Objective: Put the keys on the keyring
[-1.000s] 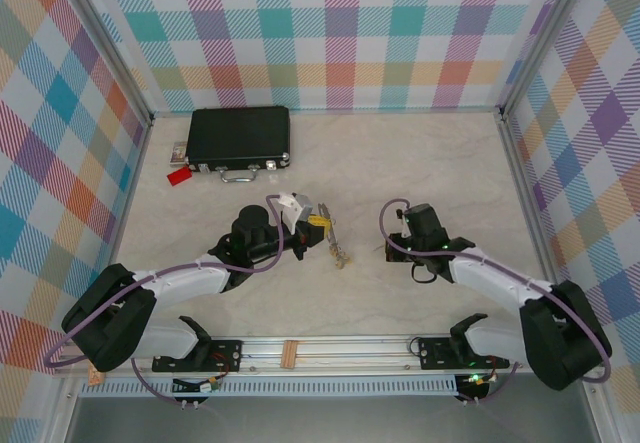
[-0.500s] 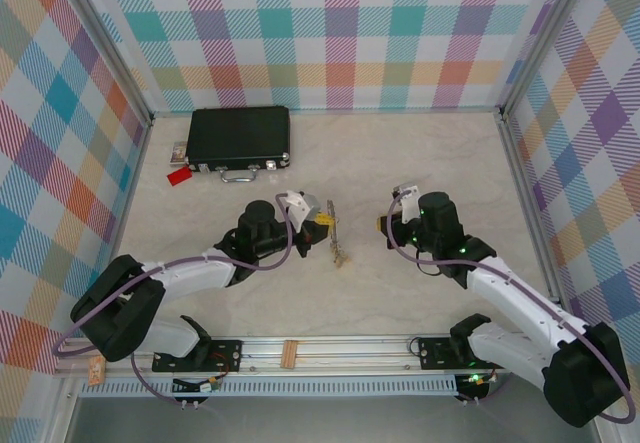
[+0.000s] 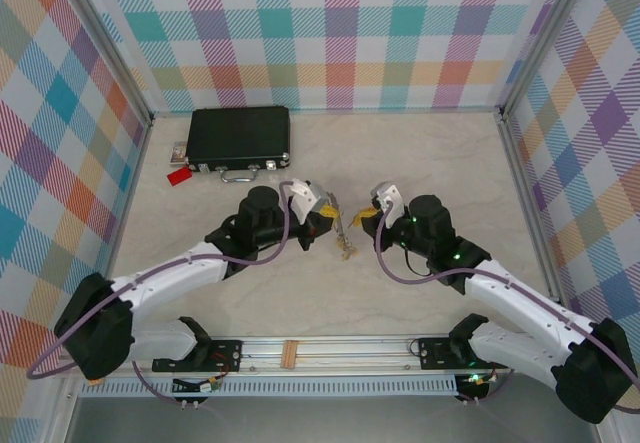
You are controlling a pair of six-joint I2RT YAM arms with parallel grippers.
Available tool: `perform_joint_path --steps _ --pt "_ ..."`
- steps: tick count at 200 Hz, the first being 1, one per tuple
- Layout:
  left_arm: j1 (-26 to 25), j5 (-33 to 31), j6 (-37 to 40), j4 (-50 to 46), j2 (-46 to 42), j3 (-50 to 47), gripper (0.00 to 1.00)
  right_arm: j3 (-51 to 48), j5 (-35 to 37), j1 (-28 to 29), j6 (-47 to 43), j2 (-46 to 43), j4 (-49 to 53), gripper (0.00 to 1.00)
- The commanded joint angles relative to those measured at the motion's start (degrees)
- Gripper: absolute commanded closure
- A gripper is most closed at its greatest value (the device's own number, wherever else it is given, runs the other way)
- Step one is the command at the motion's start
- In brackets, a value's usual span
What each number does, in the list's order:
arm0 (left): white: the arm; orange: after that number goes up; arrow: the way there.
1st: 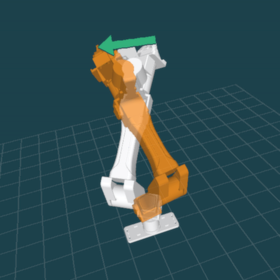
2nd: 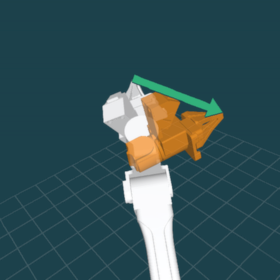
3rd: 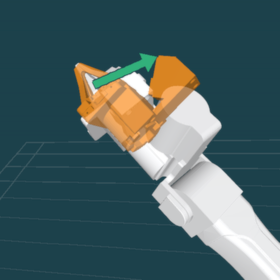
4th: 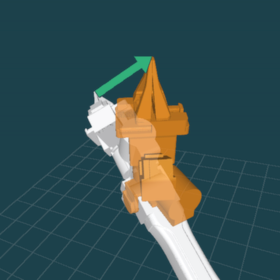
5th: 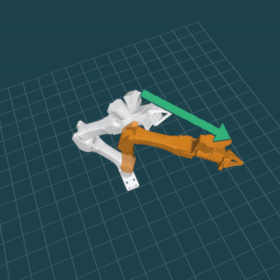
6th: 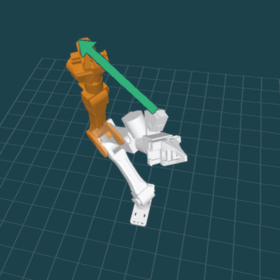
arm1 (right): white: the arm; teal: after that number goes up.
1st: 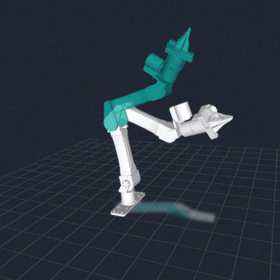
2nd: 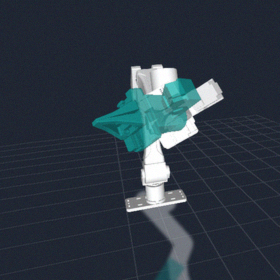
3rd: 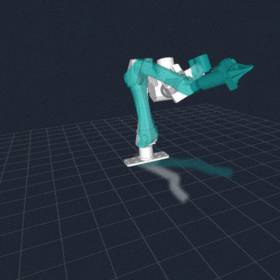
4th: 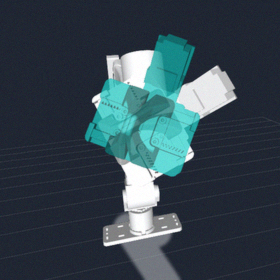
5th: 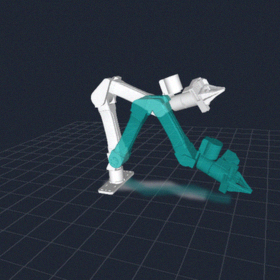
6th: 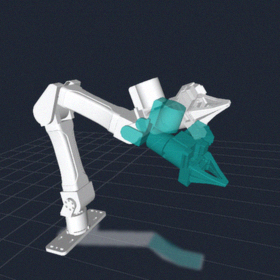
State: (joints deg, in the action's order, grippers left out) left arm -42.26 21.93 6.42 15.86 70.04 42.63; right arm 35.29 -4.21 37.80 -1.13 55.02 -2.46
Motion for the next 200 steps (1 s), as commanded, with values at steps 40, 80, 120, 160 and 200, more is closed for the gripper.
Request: perform_joint_path --steps 40,80,120,160,200 --pt "-0.28 -5.05 11.25 -11.41 -9.04 0.31 1.00 -2.14 -5.24 0.78 -8.58 -0.72 -9.23 1.00" --pt "-0.74 -7.16 17.85 -13.52 -12.27 -0.64 1.00 -1.45 -8.08 0.86 -12.62 1.59 -10.29 1.00" --pt "-0.88 -7.79 21.48 -16.47 -13.34 -0.08 1.00 -0.17 -5.45 5.55 -24.66 6.87 -12.75 1.00" --pt "-0.97 -6.20 23.51 -16.03 -13.52 -1.02 1.00 -1.08 -1.99 7.28 -31.00 8.34 -20.30 1.00" --pt "-1.06 -7.76 25.71 -16.30 -13.58 -0.96 1.00 -1.87 -2.39 8.03 -34.09 8.77 -24.41 1.00"
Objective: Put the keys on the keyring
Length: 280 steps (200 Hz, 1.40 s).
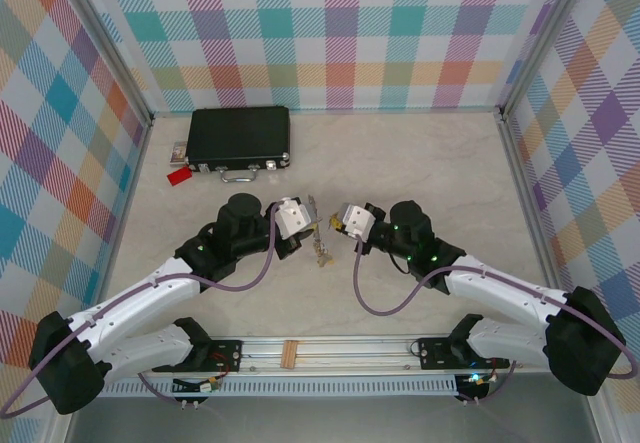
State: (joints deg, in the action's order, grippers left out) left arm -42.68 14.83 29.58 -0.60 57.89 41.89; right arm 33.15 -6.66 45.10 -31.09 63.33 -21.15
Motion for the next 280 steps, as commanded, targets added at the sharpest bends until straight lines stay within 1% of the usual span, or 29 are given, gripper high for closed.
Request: perform_joint_path --steps 1,27,58,92,129,229,280 --pt "-0.65 -0.67 2.56 0.20 -1.40 -0.18 1.00 0.31 0.06 0.75 -4.14 0.47 -5.82 1.00" --pt "-0.75 -1.98 3.63 0.69 -1.89 -0.71 1.00 0.29 -0.99 1.36 -5.46 0.47 -6.36 1.00" --pt "-0.96 -3.76 5.07 1.60 -2.61 -1.23 1.00 0.24 0.29 2.48 -7.46 1.15 -6.36 1.00" --pt "-1.46 -6.51 10.29 3.49 -4.04 -3.04 1.00 0.08 2.11 3.98 -9.24 2.91 -7.47 1.00" --pt "-1.94 -8.38 11.70 4.24 -5.12 -3.83 1.00 0.61 1.70 4.22 -9.59 3.87 -8.74 1.00" --pt "-2.24 -7.01 11.90 3.10 -4.75 -3.32 1.00 1.40 1.21 5.74 -10.04 4.72 -8.60 1.00" --pt "-2.36 -6.61 11.72 2.45 -4.83 -3.13 1.00 1.23 2.34 6.29 -9.95 5.05 -9.94 1.00"
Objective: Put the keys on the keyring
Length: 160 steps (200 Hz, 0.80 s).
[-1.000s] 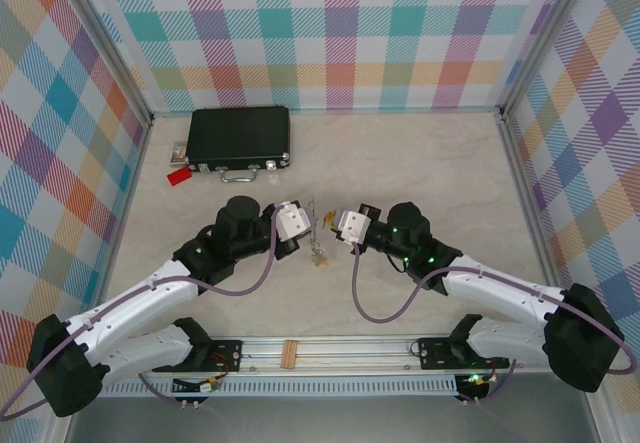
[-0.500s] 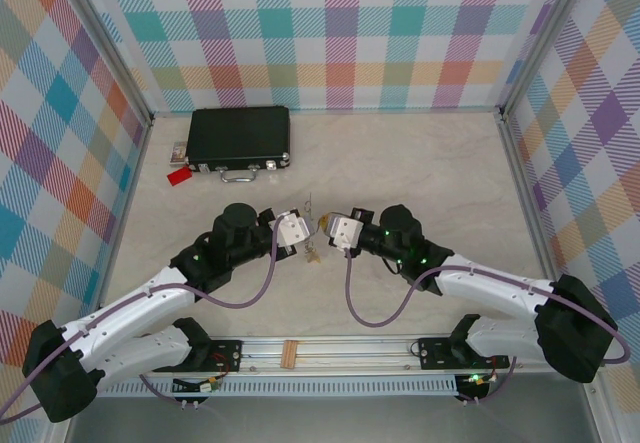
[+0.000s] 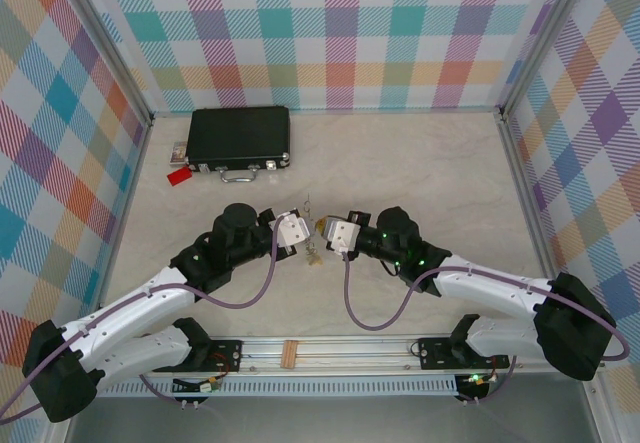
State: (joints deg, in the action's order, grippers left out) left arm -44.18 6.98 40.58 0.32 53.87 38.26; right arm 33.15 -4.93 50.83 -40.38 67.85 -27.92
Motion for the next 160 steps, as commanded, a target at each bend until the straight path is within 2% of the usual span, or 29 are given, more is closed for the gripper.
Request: perform_joint_path --steps 1,80,160 --pt "-0.83 1.21 0.73 1.57 -0.79 0.50 1.00 1.27 0.62 0.58 -0.66 0.52 -3.22 1.00" --pt "-0.98 1.22 0.73 1.22 -1.00 0.41 1.00 1.11 2.59 0.71 -0.33 0.79 -4.55 1.00" --pt "-1.06 1.52 0.39 1.25 -0.78 0.52 1.00 1.06 1.43 0.94 -0.50 0.70 -3.97 1.00"
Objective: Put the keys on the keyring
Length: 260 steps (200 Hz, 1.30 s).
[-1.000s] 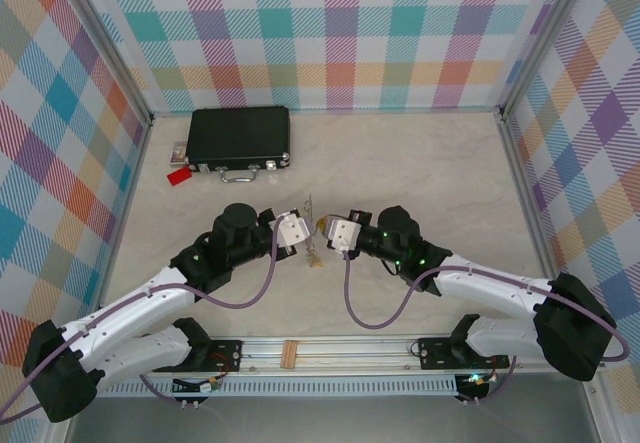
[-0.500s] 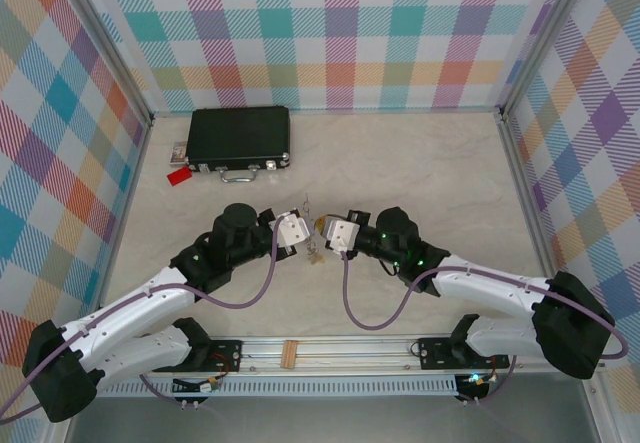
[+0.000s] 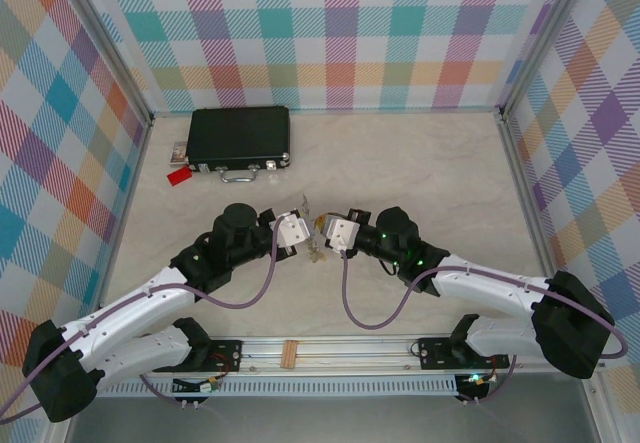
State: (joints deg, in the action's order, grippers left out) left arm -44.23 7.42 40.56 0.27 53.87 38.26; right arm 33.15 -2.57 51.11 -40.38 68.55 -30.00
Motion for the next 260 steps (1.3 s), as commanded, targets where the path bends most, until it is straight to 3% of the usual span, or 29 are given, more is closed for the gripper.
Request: perform_joint_path --steps 1,220,260 --pt "-0.94 1.05 0.40 1.26 -0.83 0.51 1.00 1.05 -0.94 0.61 -0.49 0.00 -1.90 1.00" --pt "-1.03 0.34 -0.30 1.35 -1.91 0.39 1.00 -0.87 4.61 1.71 0.68 -0.71 -2.74 1.00" --pt "-1.01 0.58 -0.37 1.27 -1.62 0.51 1.00 -0.69 2.38 1.70 0.23 -1.26 -1.45 1.00"
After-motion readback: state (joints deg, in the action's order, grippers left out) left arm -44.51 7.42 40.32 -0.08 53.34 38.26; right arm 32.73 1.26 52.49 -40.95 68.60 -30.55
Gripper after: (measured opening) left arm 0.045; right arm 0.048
